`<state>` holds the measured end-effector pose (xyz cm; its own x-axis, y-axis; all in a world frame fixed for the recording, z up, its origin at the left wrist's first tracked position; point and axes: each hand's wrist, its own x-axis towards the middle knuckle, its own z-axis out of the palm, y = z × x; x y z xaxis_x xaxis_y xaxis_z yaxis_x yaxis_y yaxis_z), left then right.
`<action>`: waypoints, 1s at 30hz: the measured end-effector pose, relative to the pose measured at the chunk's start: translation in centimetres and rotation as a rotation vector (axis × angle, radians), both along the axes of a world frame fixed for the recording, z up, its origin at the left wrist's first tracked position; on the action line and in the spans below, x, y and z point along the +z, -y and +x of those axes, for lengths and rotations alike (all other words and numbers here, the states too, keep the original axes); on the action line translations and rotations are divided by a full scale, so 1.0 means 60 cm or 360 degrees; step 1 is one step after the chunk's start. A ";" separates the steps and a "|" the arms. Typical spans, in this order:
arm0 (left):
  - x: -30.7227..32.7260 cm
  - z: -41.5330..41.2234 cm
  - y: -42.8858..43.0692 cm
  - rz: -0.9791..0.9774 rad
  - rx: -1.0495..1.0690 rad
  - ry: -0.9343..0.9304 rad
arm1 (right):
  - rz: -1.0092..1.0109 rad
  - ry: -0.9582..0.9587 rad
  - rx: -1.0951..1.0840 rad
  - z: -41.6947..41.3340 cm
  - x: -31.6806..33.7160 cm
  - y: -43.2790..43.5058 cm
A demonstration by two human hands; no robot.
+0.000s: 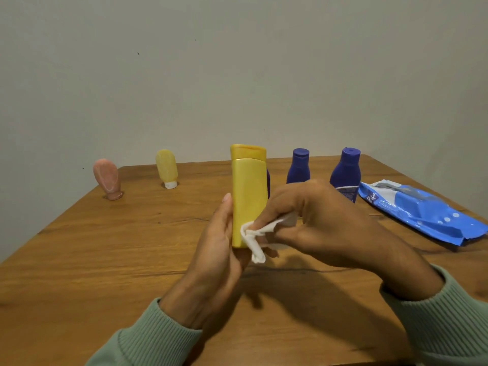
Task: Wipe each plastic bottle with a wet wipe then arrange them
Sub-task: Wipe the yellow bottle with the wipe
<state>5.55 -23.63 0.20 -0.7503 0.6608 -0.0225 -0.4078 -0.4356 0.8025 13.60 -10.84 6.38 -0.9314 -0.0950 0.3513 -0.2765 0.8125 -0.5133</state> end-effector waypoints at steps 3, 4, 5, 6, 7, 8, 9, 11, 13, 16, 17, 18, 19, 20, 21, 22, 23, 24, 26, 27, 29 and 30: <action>0.004 0.003 -0.001 -0.0067 0.0040 -0.0095 | -0.0088 -0.0140 -0.0120 -0.004 0.000 -0.005; 0.004 0.004 -0.001 -0.0091 0.0046 -0.0114 | -0.0120 -0.0172 -0.0152 -0.005 0.000 -0.006; 0.003 0.005 0.000 -0.0113 0.0045 -0.0137 | -0.0153 -0.0191 -0.0178 -0.005 0.000 -0.008; 0.003 0.006 0.001 -0.0137 0.0041 -0.0166 | -0.0179 -0.0196 -0.0193 -0.006 0.000 -0.010; 0.002 0.006 0.002 -0.0155 0.0032 -0.0186 | -0.0194 -0.0193 -0.0195 -0.006 -0.001 -0.011; 0.001 0.006 0.003 -0.0170 0.0031 -0.0192 | -0.0200 -0.0185 -0.0188 -0.006 -0.001 -0.010; 0.000 0.006 0.003 -0.0178 0.0033 -0.0192 | -0.0199 -0.0176 -0.0178 -0.006 -0.001 -0.011; 0.001 0.005 0.002 -0.0183 0.0040 -0.0193 | -0.0187 -0.0165 -0.0163 -0.007 -0.002 -0.010; 0.003 0.005 0.002 -0.0161 0.0017 -0.0174 | -0.0184 -0.0150 -0.0152 -0.007 -0.002 -0.009; 0.009 0.004 0.005 -0.0142 -0.0070 -0.0077 | -0.0183 -0.0121 -0.0126 -0.005 -0.001 -0.010; 0.010 0.002 0.006 -0.0131 -0.0093 -0.0043 | -0.0180 -0.0115 -0.0118 -0.005 0.000 -0.011; 0.011 0.002 0.008 -0.0118 -0.0113 -0.0025 | -0.0181 -0.0109 -0.0112 -0.005 0.000 -0.011; 0.011 0.001 0.009 -0.0109 -0.0130 -0.0024 | -0.0185 -0.0101 -0.0109 -0.005 0.000 -0.012; 0.011 0.000 0.010 -0.0116 -0.0138 -0.0032 | -0.0188 -0.0092 -0.0106 -0.005 0.001 -0.012; 0.011 0.000 0.011 -0.0136 -0.0139 -0.0048 | -0.0188 -0.0080 -0.0104 -0.005 0.001 -0.013; 0.011 0.000 0.011 -0.0166 -0.0134 -0.0068 | -0.0188 -0.0068 -0.0103 -0.004 0.001 -0.013; 0.012 0.000 0.012 -0.0194 -0.0128 -0.0089 | -0.0186 -0.0056 -0.0106 -0.004 0.001 -0.014; 0.013 0.001 0.013 -0.0215 -0.0126 -0.0109 | -0.0182 -0.0048 -0.0113 -0.004 0.001 -0.015; 0.012 0.000 0.015 -0.0245 -0.0125 -0.0115 | -0.0167 -0.0047 -0.0135 -0.004 0.002 -0.017; 0.011 -0.001 0.016 -0.0246 -0.0121 -0.0102 | -0.0158 -0.0052 -0.0146 -0.003 0.003 -0.019; 0.010 -0.003 0.017 -0.0207 -0.0109 -0.0075 | -0.0142 -0.0047 -0.0165 -0.001 0.004 -0.022; 0.010 -0.003 0.017 -0.0185 -0.0097 -0.0071 | -0.0136 -0.0044 -0.0171 0.000 0.005 -0.025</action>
<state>5.36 -24.67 0.78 -0.7107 0.7001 -0.0691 -0.3935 -0.3142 0.8639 13.58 -9.37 6.68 -0.9245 0.0363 0.3795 -0.2051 0.7917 -0.5755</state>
